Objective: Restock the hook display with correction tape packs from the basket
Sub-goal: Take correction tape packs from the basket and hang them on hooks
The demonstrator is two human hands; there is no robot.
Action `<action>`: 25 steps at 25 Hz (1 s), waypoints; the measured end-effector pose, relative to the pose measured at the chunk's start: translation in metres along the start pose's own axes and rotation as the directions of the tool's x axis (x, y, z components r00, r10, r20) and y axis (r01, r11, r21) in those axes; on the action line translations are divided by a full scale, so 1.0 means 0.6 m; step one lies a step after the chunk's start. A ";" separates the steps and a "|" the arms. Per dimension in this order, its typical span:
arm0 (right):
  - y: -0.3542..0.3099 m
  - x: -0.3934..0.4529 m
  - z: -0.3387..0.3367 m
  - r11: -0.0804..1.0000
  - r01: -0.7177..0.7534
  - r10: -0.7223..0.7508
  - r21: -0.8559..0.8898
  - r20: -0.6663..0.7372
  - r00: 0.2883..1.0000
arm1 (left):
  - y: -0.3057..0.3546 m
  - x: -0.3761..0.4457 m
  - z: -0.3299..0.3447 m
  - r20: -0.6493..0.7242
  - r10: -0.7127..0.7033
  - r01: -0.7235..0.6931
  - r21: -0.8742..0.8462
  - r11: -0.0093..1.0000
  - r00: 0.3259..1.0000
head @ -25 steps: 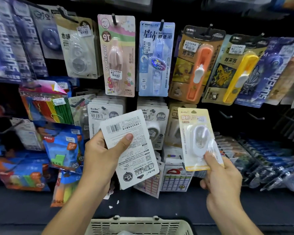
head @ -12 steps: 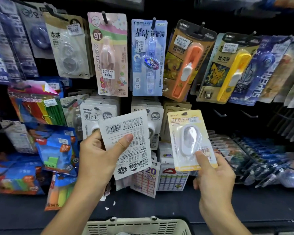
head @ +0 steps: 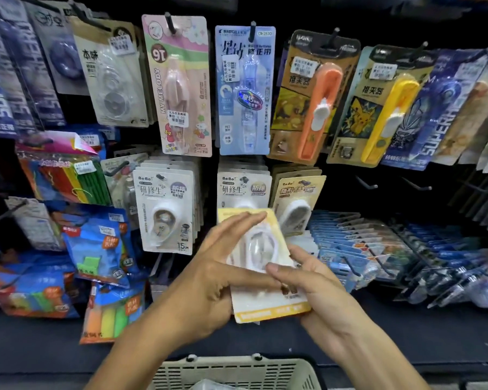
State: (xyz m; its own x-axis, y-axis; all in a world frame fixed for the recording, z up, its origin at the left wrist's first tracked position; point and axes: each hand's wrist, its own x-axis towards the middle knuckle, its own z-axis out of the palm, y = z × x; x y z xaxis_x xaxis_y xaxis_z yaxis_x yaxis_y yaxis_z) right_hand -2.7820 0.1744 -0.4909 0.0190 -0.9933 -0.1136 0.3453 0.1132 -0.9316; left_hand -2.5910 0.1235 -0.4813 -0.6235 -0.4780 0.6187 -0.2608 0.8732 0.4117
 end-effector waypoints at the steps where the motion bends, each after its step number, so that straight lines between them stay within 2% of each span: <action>1: -0.003 0.003 -0.004 0.997 0.068 -0.069 -0.027 -0.035 0.997 | -0.005 -0.004 0.000 0.006 0.003 -0.004 0.068 0.998 1.000; 3: -0.009 0.004 -0.009 0.985 0.144 -0.149 -0.097 -0.045 0.988 | -0.011 -0.011 -0.005 -0.067 -0.057 0.066 0.134 0.989 0.996; 5: -0.013 0.003 -0.009 0.978 0.176 -0.186 -0.114 -0.081 0.979 | -0.015 -0.019 -0.014 -0.172 -0.177 0.199 0.121 0.972 0.969; 7: -0.017 0.007 -0.013 0.967 0.225 -0.245 -0.117 -0.203 0.948 | -0.017 -0.025 -0.022 -0.237 -0.284 0.315 0.107 0.943 0.929; 10: -0.030 0.013 -0.030 0.955 0.236 -0.290 -0.180 -0.394 0.872 | -0.018 -0.030 -0.025 -0.235 -0.351 0.390 0.148 0.909 0.906; 14: -0.018 0.020 -0.059 0.974 0.160 -0.221 -0.159 -0.529 0.819 | -0.029 -0.039 -0.028 -0.211 -0.417 0.457 0.202 0.866 0.884; 17: 0.015 0.024 -0.072 0.995 0.093 -0.059 0.033 -0.552 0.832 | -0.028 -0.046 -0.027 -0.211 -0.443 0.484 0.215 0.848 0.871; 19: 0.056 0.028 -0.081 0.998 -0.032 0.057 0.053 -0.563 0.824 | -0.040 -0.056 -0.022 -0.107 -0.493 0.505 0.203 0.839 0.863; 20: 0.084 0.035 -0.084 0.993 -0.116 0.090 -0.010 -0.563 0.822 | -0.055 -0.060 -0.016 -0.030 -0.545 0.541 0.176 0.823 0.838; 22: 0.175 0.034 -0.084 0.915 -0.320 0.152 -0.246 -0.524 0.838 | -0.087 -0.101 0.019 0.186 -0.656 0.636 0.159 0.755 0.731; 23: 0.228 0.028 -0.085 0.832 -0.399 0.193 -0.386 -0.473 0.860 | -0.102 -0.135 0.047 0.290 -0.691 0.658 0.217 0.721 0.662; 25: 0.345 0.005 -0.092 0.582 -0.493 0.353 -0.646 -0.345 0.870 | -0.126 -0.241 0.118 0.457 -0.754 0.700 0.325 0.636 0.472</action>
State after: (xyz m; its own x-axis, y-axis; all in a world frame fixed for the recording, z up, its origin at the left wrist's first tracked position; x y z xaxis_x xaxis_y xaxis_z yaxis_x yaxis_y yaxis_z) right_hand -2.7621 0.1961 -0.7028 -0.1853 -0.8163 -0.5471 -0.4145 0.5697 -0.7096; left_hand -2.5334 0.1332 -0.6493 -0.4350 -0.8401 -0.3240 -0.8418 0.2517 0.4775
